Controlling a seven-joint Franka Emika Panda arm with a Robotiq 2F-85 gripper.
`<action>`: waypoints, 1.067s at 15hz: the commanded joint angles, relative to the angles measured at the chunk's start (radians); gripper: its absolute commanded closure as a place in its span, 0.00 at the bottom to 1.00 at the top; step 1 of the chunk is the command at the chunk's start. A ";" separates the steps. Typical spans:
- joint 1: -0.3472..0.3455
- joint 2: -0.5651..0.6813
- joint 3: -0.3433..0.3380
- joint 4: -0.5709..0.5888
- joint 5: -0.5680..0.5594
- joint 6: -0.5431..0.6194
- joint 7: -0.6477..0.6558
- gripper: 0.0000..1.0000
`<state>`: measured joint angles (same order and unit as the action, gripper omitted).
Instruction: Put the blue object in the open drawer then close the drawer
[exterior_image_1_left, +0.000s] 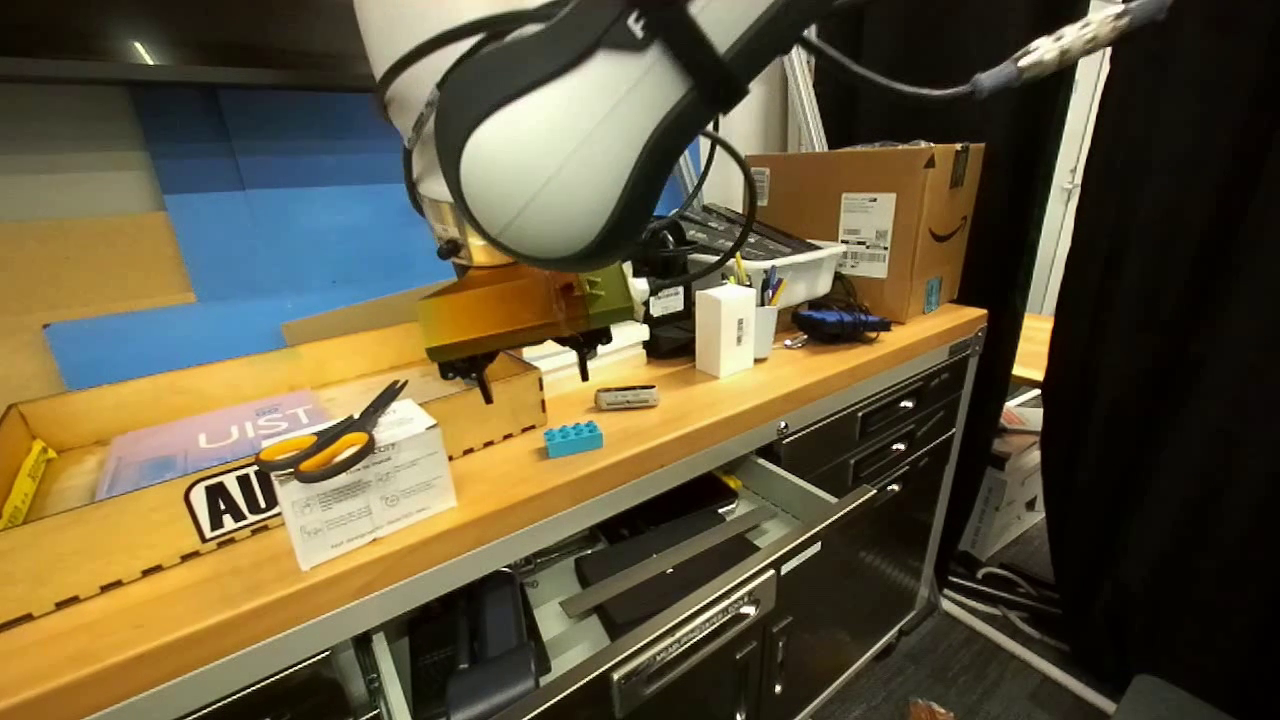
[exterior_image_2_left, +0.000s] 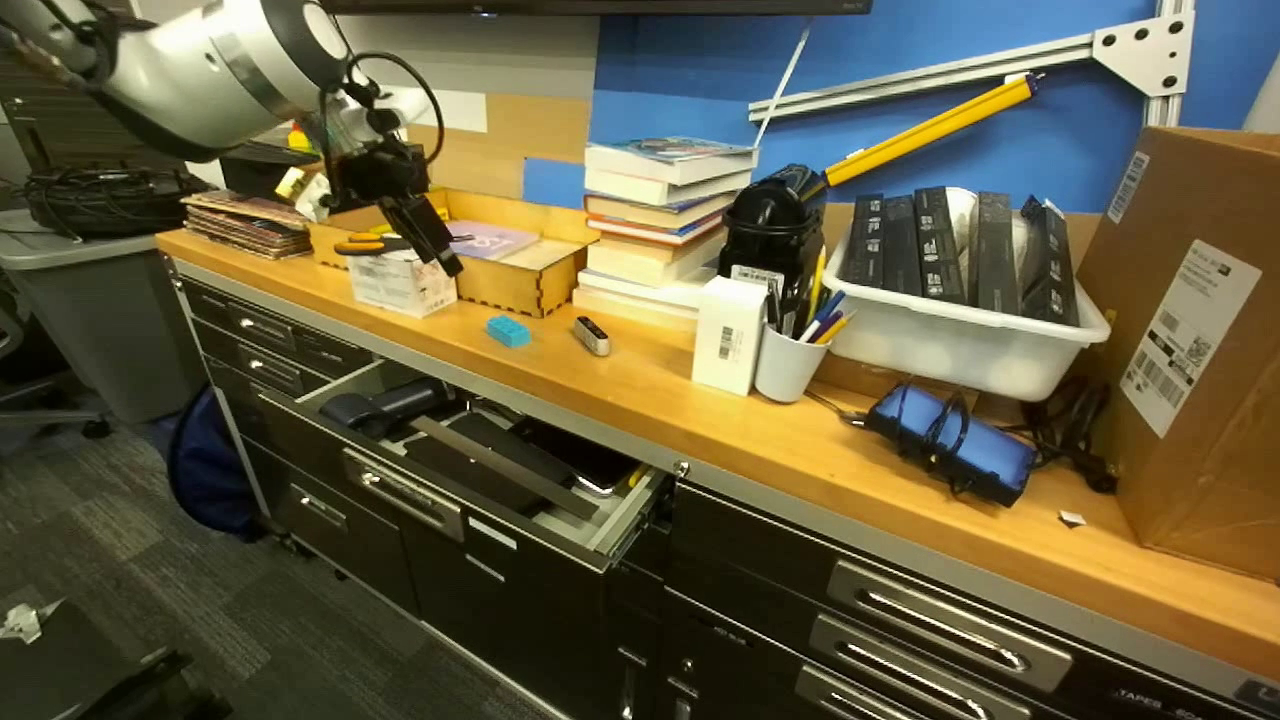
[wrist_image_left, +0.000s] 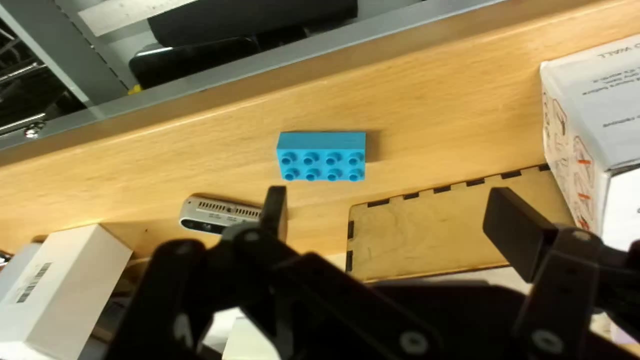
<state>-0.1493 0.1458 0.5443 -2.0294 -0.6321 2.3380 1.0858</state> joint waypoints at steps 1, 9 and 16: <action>0.188 0.164 -0.208 0.136 0.057 0.050 -0.018 0.00; 0.317 0.168 -0.430 0.143 0.286 0.072 -0.132 0.00; 0.348 0.202 -0.523 0.168 0.262 0.071 -0.103 0.00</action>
<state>0.1702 0.3322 0.0537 -1.8834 -0.3780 2.4196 0.9850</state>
